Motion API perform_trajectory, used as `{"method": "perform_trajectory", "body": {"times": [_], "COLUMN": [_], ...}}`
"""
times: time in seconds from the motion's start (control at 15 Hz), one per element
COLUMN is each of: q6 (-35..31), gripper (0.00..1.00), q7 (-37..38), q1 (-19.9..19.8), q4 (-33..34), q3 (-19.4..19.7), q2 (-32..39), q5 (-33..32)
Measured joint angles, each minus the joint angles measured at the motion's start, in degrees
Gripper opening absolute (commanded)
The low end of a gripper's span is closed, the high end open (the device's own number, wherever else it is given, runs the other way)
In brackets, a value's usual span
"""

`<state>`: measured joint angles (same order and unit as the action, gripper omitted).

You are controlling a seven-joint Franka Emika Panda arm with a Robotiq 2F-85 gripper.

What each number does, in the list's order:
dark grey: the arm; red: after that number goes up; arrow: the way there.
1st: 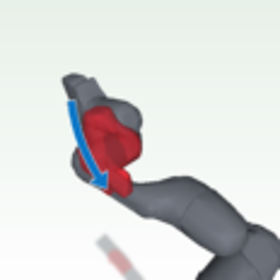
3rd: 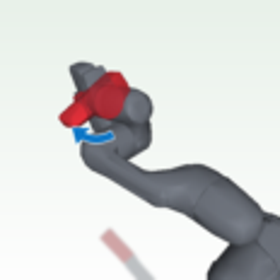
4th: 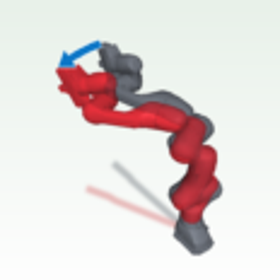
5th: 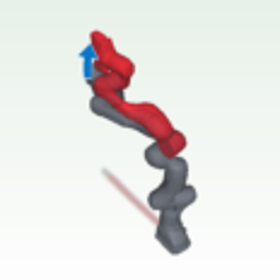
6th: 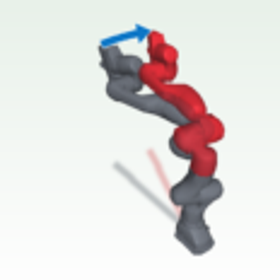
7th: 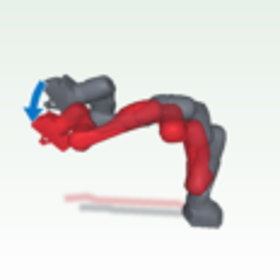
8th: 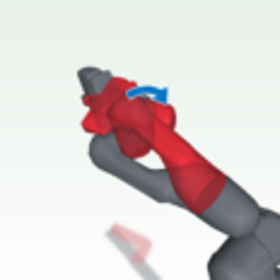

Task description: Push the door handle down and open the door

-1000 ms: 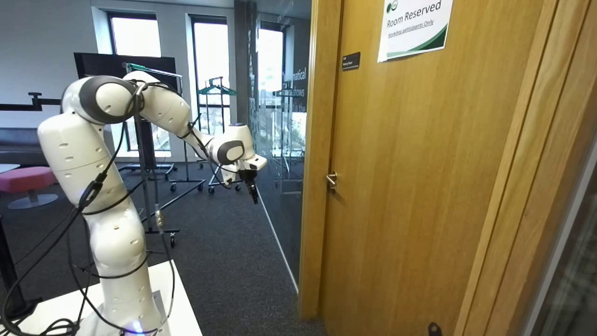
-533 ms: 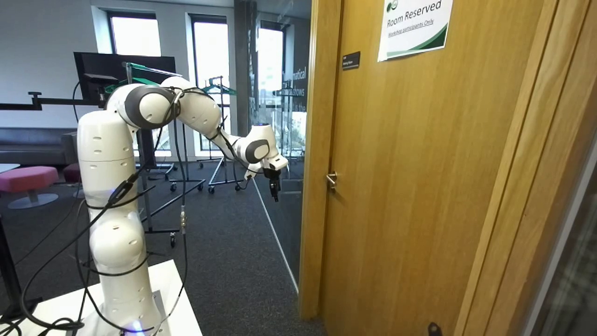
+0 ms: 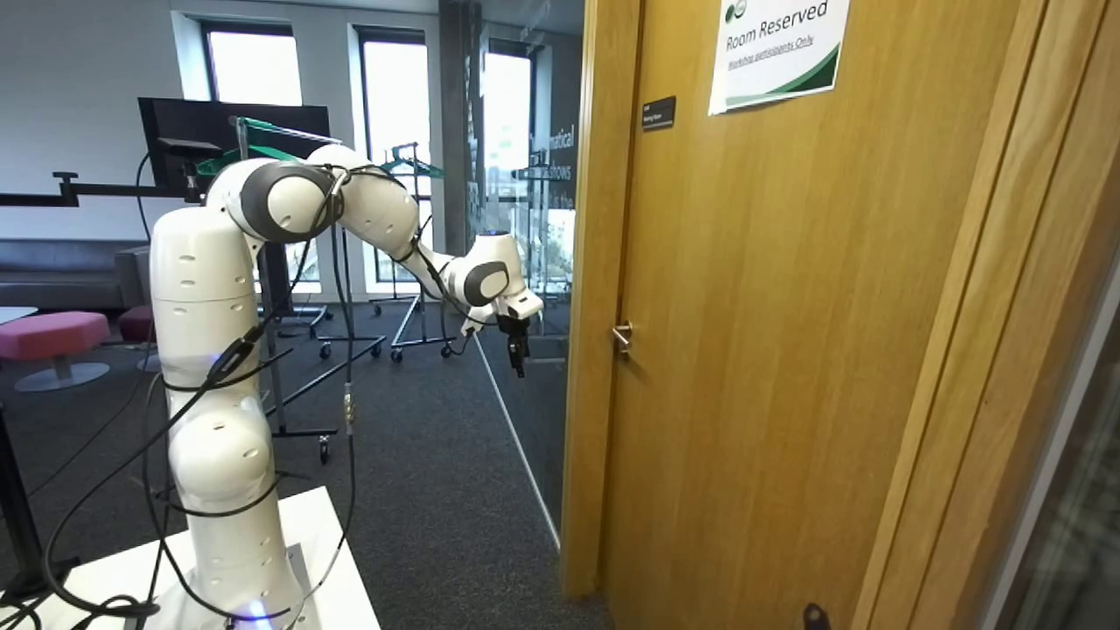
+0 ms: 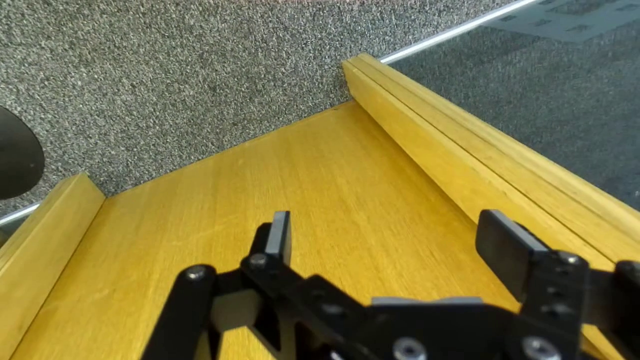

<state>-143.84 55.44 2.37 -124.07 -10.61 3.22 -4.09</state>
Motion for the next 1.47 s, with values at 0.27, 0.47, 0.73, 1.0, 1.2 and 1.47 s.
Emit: {"method": "perform_trajectory", "body": {"times": [0.27, 0.47, 0.73, 1.0, 1.2, 1.47], "q6": [-2.3, -4.1, -4.1, -4.1, -3.5, 1.7], "gripper": [1.0, 1.0, 1.0, 1.0, 1.0, 1.0], "q7": [4.8, 12.8, 25.2, 39.1, 49.2, 55.4], "q1": [1.0, 2.3, 6.6, 12.3, 16.3, 18.3], "q4": [1.7, 8.5, 21.0, 32.5, 40.0, 48.7], "q3": [2.7, 6.0, 12.6, 19.9, 25.0, 27.3], "q2": [3.3, 10.5, 20.9, 28.6, 32.4, 35.0], "q5": [0.0, -0.4, -3.1, -7.7, -12.4, -15.9]}}
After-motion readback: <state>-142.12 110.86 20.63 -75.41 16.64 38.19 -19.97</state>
